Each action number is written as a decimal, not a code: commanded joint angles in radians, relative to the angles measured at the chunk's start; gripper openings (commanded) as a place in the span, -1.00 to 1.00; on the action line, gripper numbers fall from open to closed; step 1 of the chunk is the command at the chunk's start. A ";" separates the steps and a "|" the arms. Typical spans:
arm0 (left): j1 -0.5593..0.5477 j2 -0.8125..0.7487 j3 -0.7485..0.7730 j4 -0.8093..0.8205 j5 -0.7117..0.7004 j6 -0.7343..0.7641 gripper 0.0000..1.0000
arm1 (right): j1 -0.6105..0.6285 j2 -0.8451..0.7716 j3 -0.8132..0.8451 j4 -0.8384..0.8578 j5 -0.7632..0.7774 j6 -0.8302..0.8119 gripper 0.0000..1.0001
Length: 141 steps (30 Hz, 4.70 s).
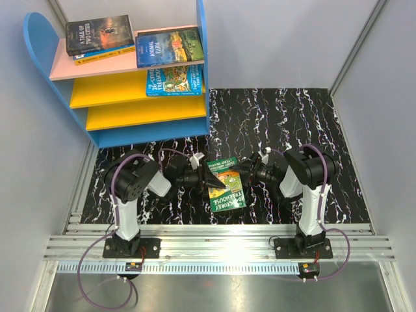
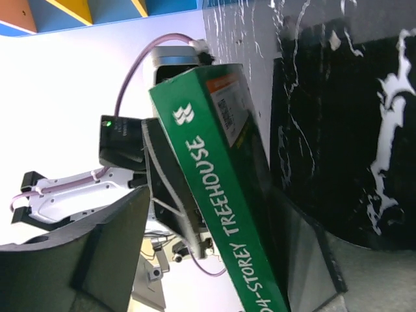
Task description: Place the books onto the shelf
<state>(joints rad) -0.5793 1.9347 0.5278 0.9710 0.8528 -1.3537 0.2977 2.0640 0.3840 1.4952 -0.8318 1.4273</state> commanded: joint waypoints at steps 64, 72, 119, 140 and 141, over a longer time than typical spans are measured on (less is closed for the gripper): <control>-0.002 -1.413 0.920 -2.437 -0.893 0.752 0.97 | 0.595 -0.143 1.455 -1.172 1.443 -0.059 -1.00; -0.001 -1.416 0.933 -2.480 -0.885 0.768 0.97 | 0.638 -0.150 1.409 -0.952 1.715 -0.080 -1.00; -0.002 -1.405 0.876 -2.434 -0.899 0.769 0.97 | 0.681 -0.160 1.392 -1.377 1.792 0.259 0.85; -0.002 -1.413 0.887 -2.442 -0.959 0.783 0.97 | 0.643 0.034 1.681 -1.356 1.732 0.186 -1.00; -0.001 -1.413 0.887 -2.442 -0.962 0.782 0.97 | 0.637 0.035 1.687 -1.360 1.737 0.189 -1.00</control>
<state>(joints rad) -0.5808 0.5251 1.4036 -1.3777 -0.0849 -0.5980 0.9627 2.1170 1.9835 0.0906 0.8703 1.5810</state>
